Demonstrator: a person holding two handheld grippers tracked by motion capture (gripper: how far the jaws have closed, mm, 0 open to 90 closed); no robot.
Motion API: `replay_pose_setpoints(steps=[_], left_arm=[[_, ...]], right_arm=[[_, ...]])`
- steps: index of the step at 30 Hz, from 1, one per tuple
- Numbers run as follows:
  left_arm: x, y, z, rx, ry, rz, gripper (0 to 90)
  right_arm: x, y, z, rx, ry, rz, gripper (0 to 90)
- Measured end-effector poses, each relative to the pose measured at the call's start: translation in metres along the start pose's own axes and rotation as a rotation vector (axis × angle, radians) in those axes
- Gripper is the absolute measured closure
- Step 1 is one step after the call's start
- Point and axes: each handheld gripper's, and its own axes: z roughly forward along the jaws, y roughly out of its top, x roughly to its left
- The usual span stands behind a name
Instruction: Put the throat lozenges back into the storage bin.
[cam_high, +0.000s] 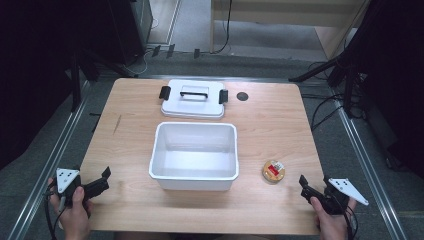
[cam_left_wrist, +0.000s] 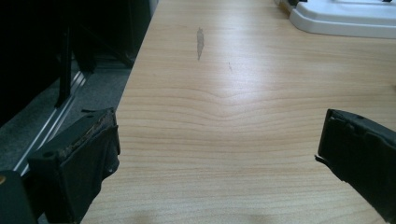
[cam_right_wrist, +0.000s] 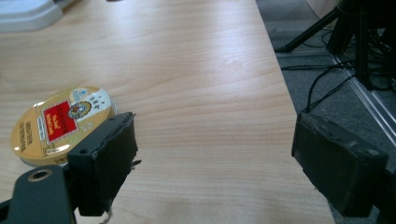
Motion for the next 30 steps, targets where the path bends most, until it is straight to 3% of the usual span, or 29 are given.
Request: replay_pose_setpoints(steps=[2,3,4,5,6,8,10,11,12,14,15,16,17,20,22,25,26,27,28,30], left_arm=[[-0.001,0.000,0.000,0.000,-0.002,0.008,0.0],[-0.001,0.000,0.000,0.000,-0.002,0.008,0.0],[-0.003,-0.001,-0.001,0.001,-0.004,0.020,0.0],[-0.003,-0.001,-0.001,0.001,-0.004,0.020,0.0],[-0.005,-0.001,-0.001,0.006,-0.011,0.034,0.0],[-0.006,-0.001,-0.001,0.005,-0.014,0.040,0.0],[-0.005,-0.001,-0.001,0.008,-0.019,0.040,0.0],[-0.005,-0.001,-0.001,0.008,-0.019,0.040,0.0],[-0.005,-0.001,0.000,0.011,-0.022,0.033,0.0],[-0.004,0.000,0.000,0.017,-0.024,0.030,0.0],[-0.004,0.000,0.000,0.017,-0.024,0.030,0.0],[-0.004,0.000,0.000,0.017,-0.024,0.032,0.0],[-0.004,0.000,0.000,0.017,-0.024,0.032,0.0],[-0.004,-0.001,-0.001,0.010,-0.031,0.033,0.0],[-0.004,-0.001,0.000,0.012,-0.035,0.031,0.0],[-0.004,0.000,0.000,0.022,-0.038,0.031,0.0],[-0.004,0.000,0.001,0.025,-0.038,0.032,0.0],[-0.004,0.000,0.001,0.025,-0.038,0.032,0.0],[-0.005,0.000,0.001,0.025,-0.042,0.032,0.0],[-0.005,0.000,0.001,0.028,-0.043,0.035,0.0]], right_arm=[[0.005,0.003,-0.001,0.024,-0.001,-0.046,14.1],[0.005,0.003,-0.001,0.024,-0.001,-0.046,14.1],[0.010,0.006,-0.002,0.058,0.008,-0.087,14.0],[0.010,0.006,-0.002,0.058,0.008,-0.087,14.0],[0.013,0.011,-0.002,0.094,0.030,-0.115,13.9],[0.016,0.014,-0.002,0.118,0.034,-0.126,13.9],[0.022,0.025,-0.001,0.193,0.043,-0.172,13.9],[0.022,0.025,-0.001,0.193,0.043,-0.172,13.9],[0.027,0.033,0.002,0.260,0.053,-0.212,14.5],[0.033,0.039,0.006,0.360,0.081,-0.245,14.2],[0.033,0.039,0.006,0.360,0.081,-0.245,14.2],[0.041,0.045,0.010,0.420,0.083,-0.302,13.6],[0.041,0.045,0.010,0.420,0.083,-0.302,13.6],[0.052,0.058,0.017,0.514,0.093,-0.357,12.5],[0.056,0.066,0.021,0.574,0.120,-0.360,10.6],[0.064,0.073,0.031,0.726,0.167,-0.358,0.2],[0.067,0.075,0.035,0.770,0.165,-0.363,0.0],[0.067,0.075,0.035,0.770,0.165,-0.363,0.0],[0.075,0.079,0.041,0.813,0.118,-0.385,0.0],[0.082,0.083,0.047,0.829,0.109,-0.406,0.0]])
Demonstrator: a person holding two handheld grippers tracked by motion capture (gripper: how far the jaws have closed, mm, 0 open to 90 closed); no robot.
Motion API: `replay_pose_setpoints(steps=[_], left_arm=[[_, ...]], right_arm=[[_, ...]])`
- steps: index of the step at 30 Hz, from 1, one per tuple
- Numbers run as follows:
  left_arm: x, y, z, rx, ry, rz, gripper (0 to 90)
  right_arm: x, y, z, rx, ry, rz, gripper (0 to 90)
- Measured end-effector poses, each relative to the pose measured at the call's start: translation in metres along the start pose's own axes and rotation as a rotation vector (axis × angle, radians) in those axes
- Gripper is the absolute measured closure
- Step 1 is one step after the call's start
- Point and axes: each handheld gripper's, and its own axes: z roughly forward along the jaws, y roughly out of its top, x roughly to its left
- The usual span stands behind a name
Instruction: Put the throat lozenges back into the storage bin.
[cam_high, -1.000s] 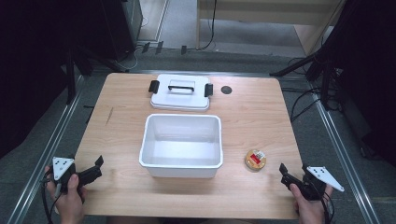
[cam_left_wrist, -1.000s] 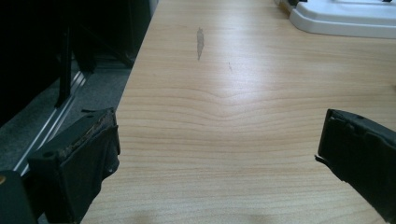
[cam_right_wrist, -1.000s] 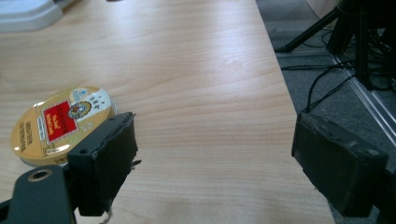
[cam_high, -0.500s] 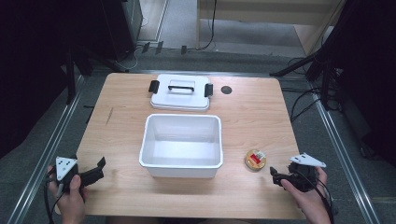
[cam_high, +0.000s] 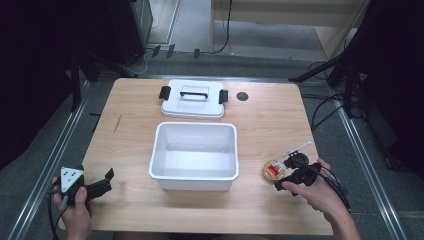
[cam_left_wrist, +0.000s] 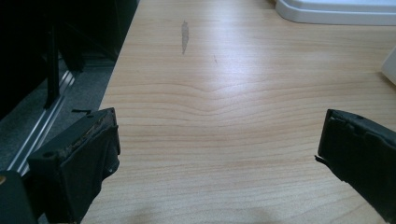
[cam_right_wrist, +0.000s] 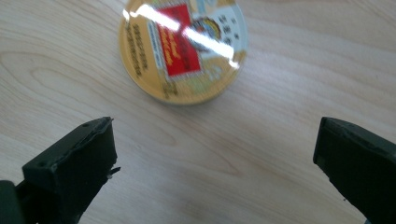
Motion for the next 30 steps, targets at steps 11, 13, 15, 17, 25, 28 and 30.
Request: replay_pose_setpoints(steps=[11,13,15,17,25,28,30], left_arm=[[0.001,0.000,0.000,-0.006,-0.010,-0.012,0.0],[0.001,0.000,0.000,0.000,-0.010,-0.010,0.0],[0.001,0.000,0.001,0.003,-0.012,-0.008,0.0],[0.001,0.000,0.001,0.005,-0.013,-0.007,0.0],[0.002,0.000,0.001,0.008,-0.016,-0.005,0.0],[0.002,0.001,0.001,0.013,-0.018,-0.007,0.0],[0.002,0.001,0.002,0.016,-0.019,-0.009,0.0]], right_arm=[[0.015,0.036,0.013,0.018,-0.023,0.020,8.4],[0.015,0.043,0.016,0.024,-0.023,0.043,11.4],[0.015,0.045,0.017,0.029,-0.022,0.049,11.9],[0.017,0.050,0.021,0.043,-0.017,0.062,12.4],[0.022,0.056,0.033,0.117,-0.039,0.082,18.2],[0.023,0.056,0.034,0.128,-0.039,0.063,20.4],[0.023,0.056,0.031,0.120,-0.023,0.051,20.8]])
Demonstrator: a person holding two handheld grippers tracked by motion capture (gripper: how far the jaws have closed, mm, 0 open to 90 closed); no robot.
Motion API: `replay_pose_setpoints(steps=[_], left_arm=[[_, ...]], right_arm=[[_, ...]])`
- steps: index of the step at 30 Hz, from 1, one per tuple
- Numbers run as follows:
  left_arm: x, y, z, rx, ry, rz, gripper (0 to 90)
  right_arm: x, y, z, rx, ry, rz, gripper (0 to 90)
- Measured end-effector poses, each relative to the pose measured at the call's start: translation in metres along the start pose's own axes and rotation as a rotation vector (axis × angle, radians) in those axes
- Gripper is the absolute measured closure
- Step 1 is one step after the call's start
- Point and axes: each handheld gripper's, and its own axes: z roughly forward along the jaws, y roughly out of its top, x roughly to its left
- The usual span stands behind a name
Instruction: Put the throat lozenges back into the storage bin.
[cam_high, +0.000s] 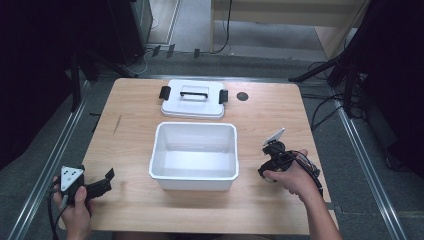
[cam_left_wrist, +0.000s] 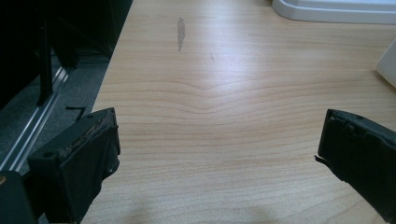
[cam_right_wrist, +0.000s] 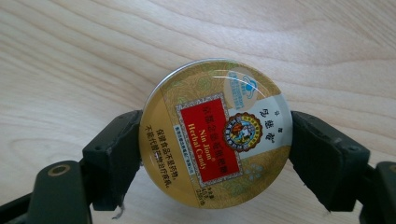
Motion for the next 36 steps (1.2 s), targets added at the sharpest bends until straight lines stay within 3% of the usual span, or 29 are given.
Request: replay_pose_setpoints(steps=[10,20,27,36], left_arm=[[0.000,0.000,0.000,0.002,-0.002,0.003,0.0],[0.000,0.000,0.000,0.004,-0.003,0.003,0.0],[0.000,0.000,0.000,0.005,-0.004,0.003,0.0],[0.000,0.000,0.000,0.006,-0.004,0.004,0.0]], right_arm=[[0.006,0.002,-0.024,-0.048,0.014,-0.064,20.8],[0.019,0.008,-0.055,-0.123,-0.016,-0.253,20.8],[0.025,0.013,-0.073,-0.177,0.012,-0.306,20.8],[0.038,0.022,-0.097,-0.205,0.002,-0.352,20.8]])
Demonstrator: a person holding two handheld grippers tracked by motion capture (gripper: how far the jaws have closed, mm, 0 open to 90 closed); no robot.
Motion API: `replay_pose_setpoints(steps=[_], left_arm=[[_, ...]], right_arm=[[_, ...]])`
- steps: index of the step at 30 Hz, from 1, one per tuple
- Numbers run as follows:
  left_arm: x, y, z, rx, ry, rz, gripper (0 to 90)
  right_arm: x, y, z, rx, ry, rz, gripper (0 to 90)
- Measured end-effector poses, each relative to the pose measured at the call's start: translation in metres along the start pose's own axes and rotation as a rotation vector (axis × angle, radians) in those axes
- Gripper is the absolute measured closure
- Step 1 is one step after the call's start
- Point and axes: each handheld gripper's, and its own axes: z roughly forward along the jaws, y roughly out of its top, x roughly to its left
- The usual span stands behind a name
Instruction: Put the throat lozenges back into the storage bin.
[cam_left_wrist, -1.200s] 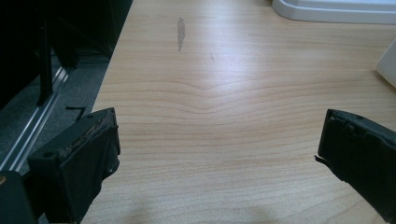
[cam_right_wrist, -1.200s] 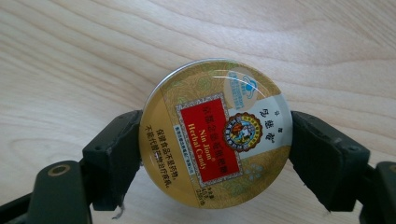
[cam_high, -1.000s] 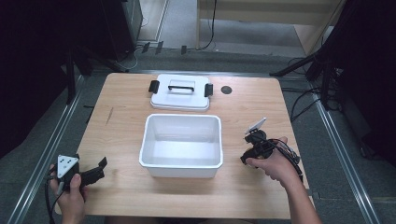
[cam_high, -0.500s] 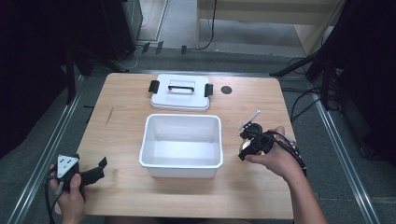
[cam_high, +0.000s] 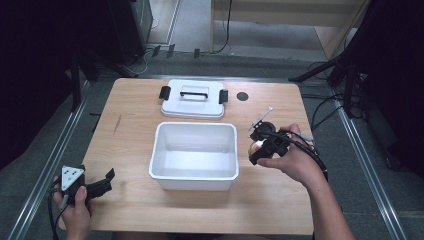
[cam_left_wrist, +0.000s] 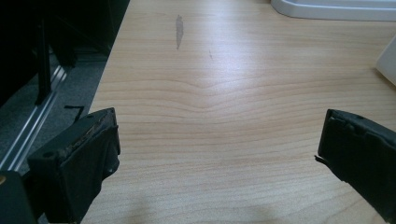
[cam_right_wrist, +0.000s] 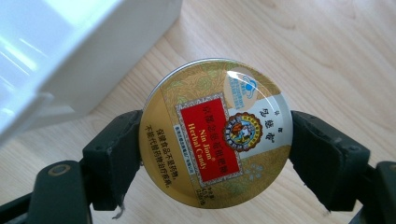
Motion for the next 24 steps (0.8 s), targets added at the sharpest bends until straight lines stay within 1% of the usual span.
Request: replay_pose_setpoints(steps=[6,9,10,13,19,24], left_arm=[[0.000,0.000,0.000,0.000,-0.001,-0.002,0.0],[0.000,0.000,0.000,-0.001,-0.003,-0.002,0.0],[0.000,0.000,0.000,0.000,-0.004,-0.003,0.0],[0.000,0.000,0.000,0.000,-0.004,-0.003,0.0],[0.000,0.000,0.000,-0.001,-0.002,-0.002,0.0],[0.000,0.000,0.000,0.001,-0.004,-0.001,0.0]], right_arm=[[0.008,0.015,-0.014,-0.017,-0.001,-0.016,20.8],[0.012,0.022,-0.019,-0.023,-0.002,-0.030,20.8],[0.013,0.023,-0.021,-0.024,-0.001,-0.026,20.8],[0.017,0.030,-0.025,-0.031,-0.003,-0.036,20.8],[0.029,0.042,-0.031,-0.044,-0.002,-0.074,20.8],[0.036,0.049,-0.032,-0.051,0.006,-0.103,20.8]])
